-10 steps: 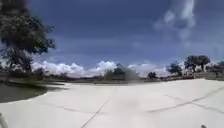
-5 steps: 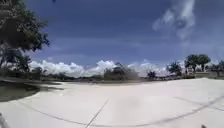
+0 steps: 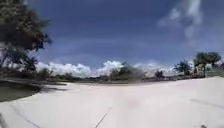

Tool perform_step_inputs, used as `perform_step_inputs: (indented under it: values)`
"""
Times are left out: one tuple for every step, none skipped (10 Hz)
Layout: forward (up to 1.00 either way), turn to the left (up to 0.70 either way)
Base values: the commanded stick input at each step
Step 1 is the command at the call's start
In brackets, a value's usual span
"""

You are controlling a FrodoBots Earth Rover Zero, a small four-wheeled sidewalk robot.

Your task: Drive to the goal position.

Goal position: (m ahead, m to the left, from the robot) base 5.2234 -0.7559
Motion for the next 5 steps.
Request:
perform_step_inputs:
  values:
    - [0.85,0.04]
    - [0.85,0.04]
    - [0.85,0.04]
    - [0.85,0.04]
    - [0.85,0.04]
